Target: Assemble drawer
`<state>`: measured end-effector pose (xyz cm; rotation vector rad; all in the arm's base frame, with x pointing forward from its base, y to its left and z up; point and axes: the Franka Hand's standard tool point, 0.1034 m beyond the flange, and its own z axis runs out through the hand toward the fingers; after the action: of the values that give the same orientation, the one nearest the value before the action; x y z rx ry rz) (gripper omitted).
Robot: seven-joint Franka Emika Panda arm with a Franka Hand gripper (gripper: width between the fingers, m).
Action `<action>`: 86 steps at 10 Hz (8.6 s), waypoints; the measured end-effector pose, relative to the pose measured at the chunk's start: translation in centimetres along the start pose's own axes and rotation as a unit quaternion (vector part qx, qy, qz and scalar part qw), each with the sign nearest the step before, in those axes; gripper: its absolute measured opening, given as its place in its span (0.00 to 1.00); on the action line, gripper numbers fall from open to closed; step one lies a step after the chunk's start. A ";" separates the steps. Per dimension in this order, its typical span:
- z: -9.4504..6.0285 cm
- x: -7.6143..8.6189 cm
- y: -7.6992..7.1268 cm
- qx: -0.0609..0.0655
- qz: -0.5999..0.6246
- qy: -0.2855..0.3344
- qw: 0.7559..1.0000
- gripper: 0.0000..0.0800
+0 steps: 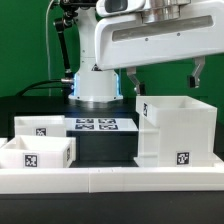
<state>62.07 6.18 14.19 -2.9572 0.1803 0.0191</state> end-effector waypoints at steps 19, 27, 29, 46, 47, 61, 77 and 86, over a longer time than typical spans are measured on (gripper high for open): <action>4.4 -2.0 15.8 -0.064 -0.056 0.026 0.996 0.81; 6.8 -3.0 18.1 -0.075 -0.059 0.038 0.995 0.81; 8.9 -3.7 18.8 -0.080 -0.051 0.040 0.995 0.81; 10.4 -4.2 17.8 -0.085 -0.098 0.029 0.991 0.05; 10.2 -4.5 17.2 -0.090 -0.138 0.024 0.986 0.05; 9.5 -6.7 16.4 -0.081 -0.503 -0.046 0.859 0.05; 10.5 -6.8 13.8 -0.081 -0.722 -0.071 0.683 0.05; 10.8 -6.6 13.6 -0.058 -0.757 -0.065 0.647 0.05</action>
Offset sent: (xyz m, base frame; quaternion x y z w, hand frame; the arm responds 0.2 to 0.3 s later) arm -0.0161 -0.0636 -0.0010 -0.0120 0.0103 -0.0376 0.9992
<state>53.84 -4.38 1.27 -2.1678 -2.2482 0.0130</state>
